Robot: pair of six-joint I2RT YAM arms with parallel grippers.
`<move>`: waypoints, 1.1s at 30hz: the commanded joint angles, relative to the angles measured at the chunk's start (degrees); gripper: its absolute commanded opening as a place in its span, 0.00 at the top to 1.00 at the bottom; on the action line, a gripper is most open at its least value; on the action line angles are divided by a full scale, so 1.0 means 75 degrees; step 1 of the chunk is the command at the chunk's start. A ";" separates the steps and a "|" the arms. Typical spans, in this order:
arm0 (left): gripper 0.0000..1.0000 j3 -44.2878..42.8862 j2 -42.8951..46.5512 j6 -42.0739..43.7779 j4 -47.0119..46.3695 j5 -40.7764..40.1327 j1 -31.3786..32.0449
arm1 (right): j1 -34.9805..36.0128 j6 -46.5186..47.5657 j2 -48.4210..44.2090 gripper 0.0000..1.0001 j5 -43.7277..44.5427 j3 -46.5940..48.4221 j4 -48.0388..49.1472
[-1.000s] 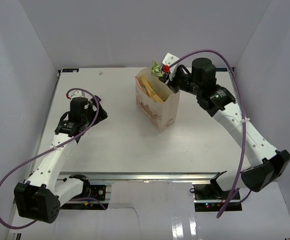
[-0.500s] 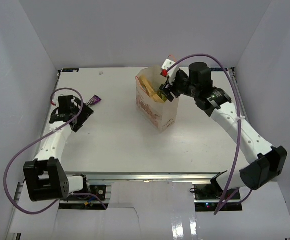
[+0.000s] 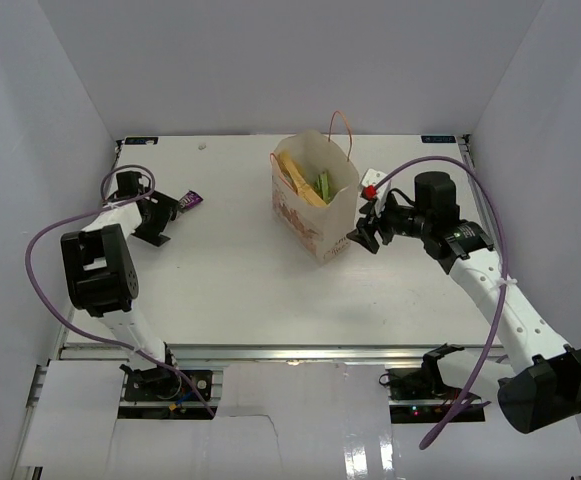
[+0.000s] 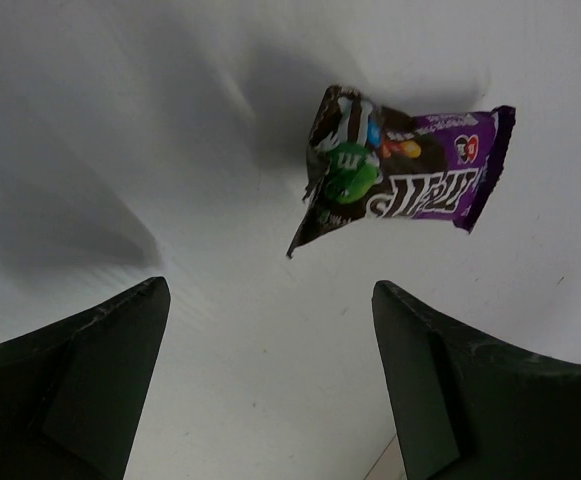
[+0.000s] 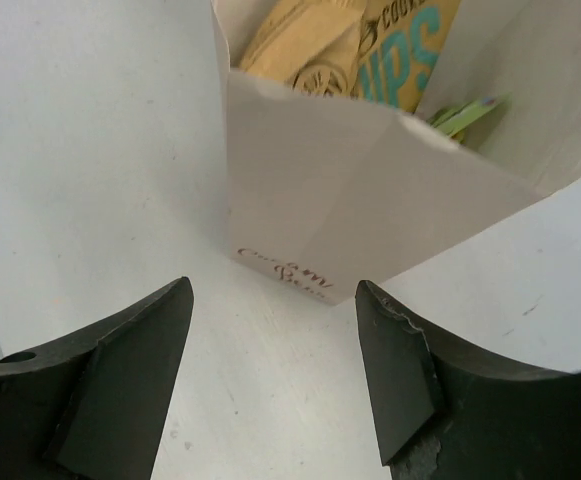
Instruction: Place the snacks into the paper bag
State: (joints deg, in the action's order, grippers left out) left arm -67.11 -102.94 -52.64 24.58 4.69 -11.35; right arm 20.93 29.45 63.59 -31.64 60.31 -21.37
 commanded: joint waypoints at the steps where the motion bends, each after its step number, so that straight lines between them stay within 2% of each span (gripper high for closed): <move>1: 0.08 -0.0566 -0.0277 -0.0374 -0.0499 0.0545 -0.0127 | -0.0189 -0.0013 -0.0276 0.28 -0.0550 -0.0341 -0.0010; 8: 0.09 -0.0812 -0.0817 -0.0961 -0.1132 0.0851 -0.0209 | -0.0271 0.0046 -0.0229 0.28 -0.0738 -0.0659 -0.0046; 11: 0.14 -0.0965 -0.1145 -0.1102 -0.1191 0.0991 -0.0267 | -0.0271 0.0081 -0.0171 0.29 -0.0844 -0.0671 -0.0139; 12: 0.21 -0.1012 -0.1216 -0.1172 -0.1214 0.1050 -0.0314 | -0.0282 0.0104 -0.0147 0.29 -0.0891 -0.0659 -0.0221; 14: 0.26 -0.1129 -0.1368 -0.1219 -0.1238 0.1132 -0.0361 | -0.0283 0.0221 -0.0112 0.29 -0.1031 -0.0613 -0.0315; 19: 0.53 -0.1458 -0.1592 -0.1056 -0.1320 0.1355 -0.0408 | -0.0283 0.0794 -0.0123 0.31 -0.1545 -0.0483 -0.0841; 21: 0.59 -0.1458 -0.1510 -0.0846 -0.1378 0.1402 -0.0408 | -0.0282 0.1098 -0.0217 0.31 -0.1931 -0.0460 -0.1168; 25: 0.66 -0.1248 -0.1159 -0.0215 -0.1589 0.1741 -0.0408 | -0.0283 0.2304 -0.0323 0.31 -0.2764 -0.0401 -0.2068; 30: 0.70 -0.0195 -0.0164 0.0830 -0.2303 0.3005 -0.0385 | -0.0224 0.6392 -0.0335 0.27 -0.4018 -0.0483 -0.4402; 33: 0.71 0.1081 0.0808 0.1253 -0.3040 0.3955 -0.0268 | 0.0091 0.6889 -0.0416 0.25 -0.3764 -0.0810 -0.4535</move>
State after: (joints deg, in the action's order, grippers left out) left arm -63.94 -105.06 -48.84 8.05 25.08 -14.09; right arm 19.99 67.55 61.95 -55.99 55.27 -48.07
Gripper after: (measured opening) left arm 0.302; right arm 0.748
